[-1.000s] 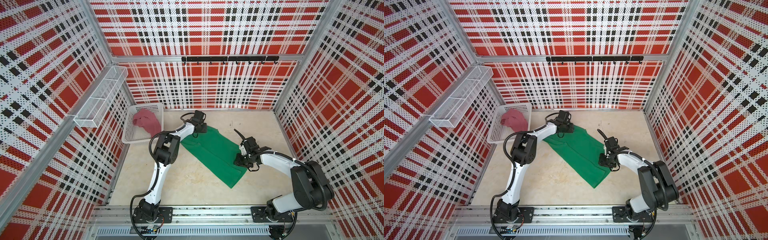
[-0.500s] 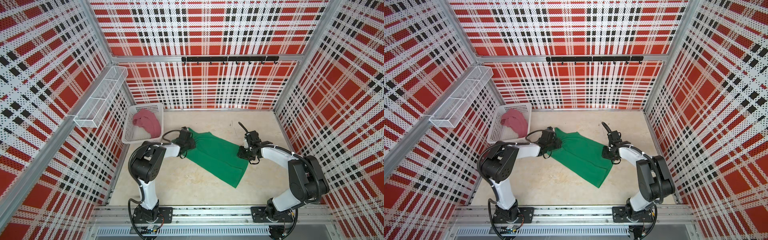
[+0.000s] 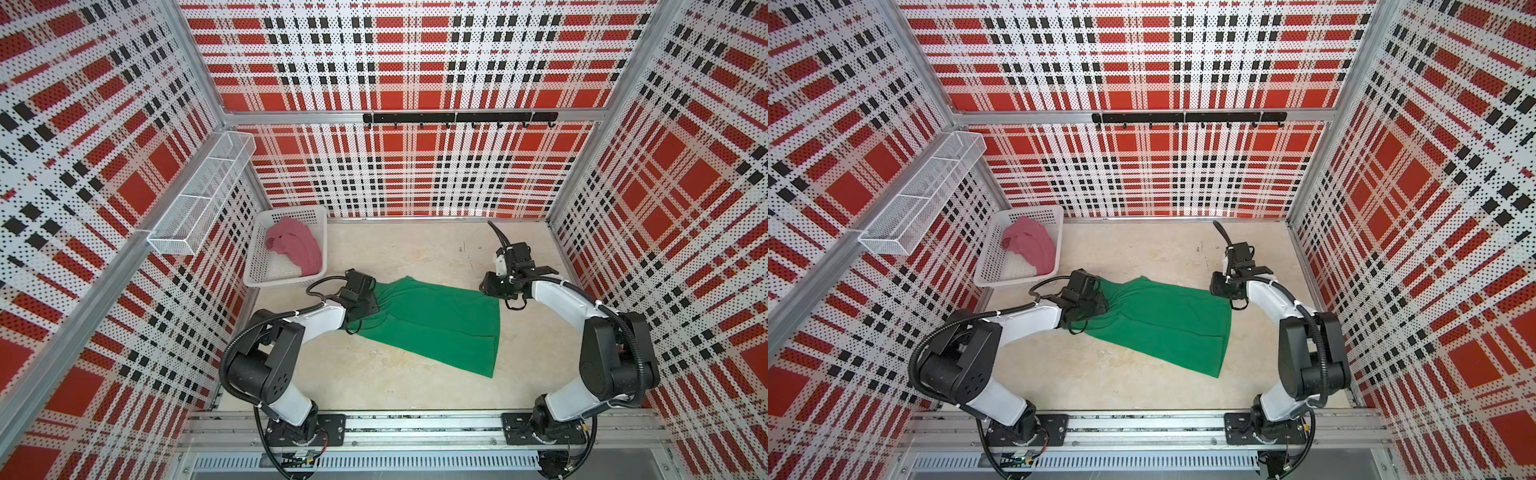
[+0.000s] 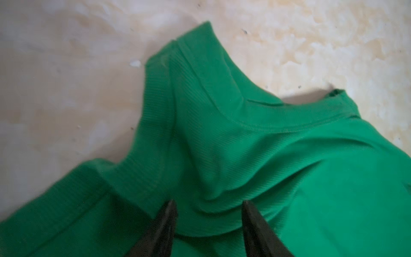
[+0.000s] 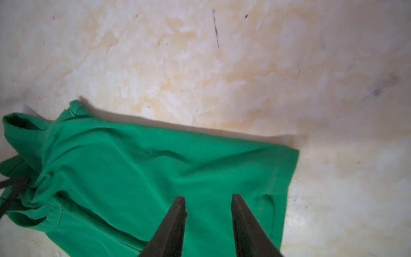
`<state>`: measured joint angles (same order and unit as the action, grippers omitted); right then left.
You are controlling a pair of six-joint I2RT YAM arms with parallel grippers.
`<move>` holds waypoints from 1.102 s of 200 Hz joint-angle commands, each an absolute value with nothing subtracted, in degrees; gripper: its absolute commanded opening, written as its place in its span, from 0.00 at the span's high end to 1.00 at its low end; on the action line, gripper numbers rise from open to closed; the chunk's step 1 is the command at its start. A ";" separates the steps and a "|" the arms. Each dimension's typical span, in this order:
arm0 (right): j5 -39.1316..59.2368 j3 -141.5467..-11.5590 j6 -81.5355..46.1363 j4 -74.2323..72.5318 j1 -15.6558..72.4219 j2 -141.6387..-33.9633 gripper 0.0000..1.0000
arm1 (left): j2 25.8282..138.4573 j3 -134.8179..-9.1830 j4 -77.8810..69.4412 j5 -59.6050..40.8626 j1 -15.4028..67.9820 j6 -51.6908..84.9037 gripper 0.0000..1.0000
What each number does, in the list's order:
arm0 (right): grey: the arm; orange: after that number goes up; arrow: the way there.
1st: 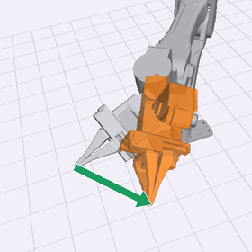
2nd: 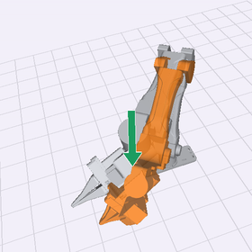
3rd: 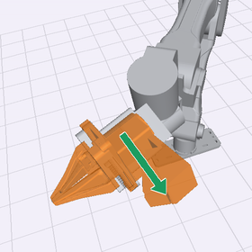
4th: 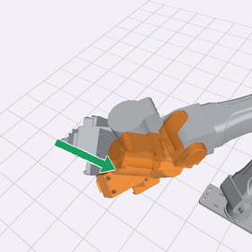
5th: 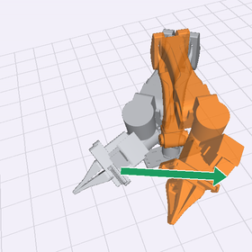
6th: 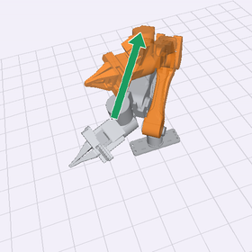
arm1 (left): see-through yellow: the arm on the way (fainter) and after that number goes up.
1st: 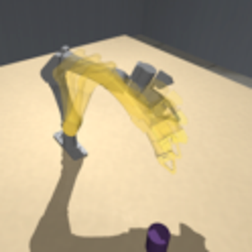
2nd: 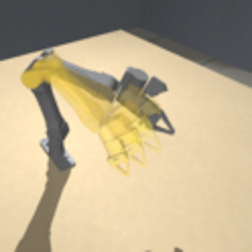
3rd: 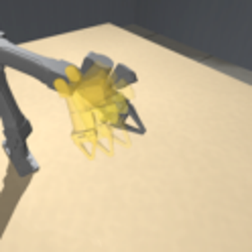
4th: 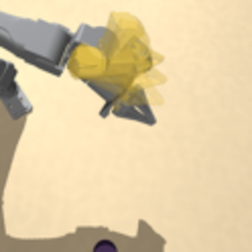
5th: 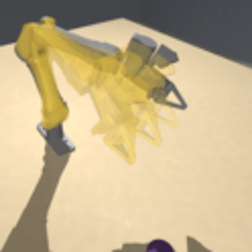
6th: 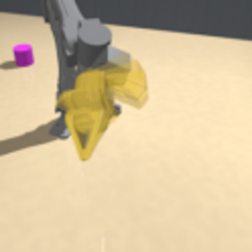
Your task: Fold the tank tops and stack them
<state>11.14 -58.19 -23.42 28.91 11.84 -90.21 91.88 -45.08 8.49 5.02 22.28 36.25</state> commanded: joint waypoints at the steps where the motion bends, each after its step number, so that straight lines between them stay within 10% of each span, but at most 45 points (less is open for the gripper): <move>1: 12.88 -54.08 -26.29 30.83 16.55 -88.08 0.62 | 93.12 -44.82 9.77 6.06 20.30 33.43 0.48; 56: 12.77 -43.48 -34.89 26.16 22.78 -88.59 0.65 | 97.55 -41.51 6.15 3.78 19.33 33.98 0.48; 137: 2.20 -45.07 -29.14 32.68 18.10 -92.36 0.66 | 73.09 -19.36 12.91 1.14 28.09 51.22 0.49; 220: 2.92 -54.22 -20.97 37.80 16.02 -88.03 0.64 | 79.86 -41.82 17.71 0.66 19.31 36.18 0.49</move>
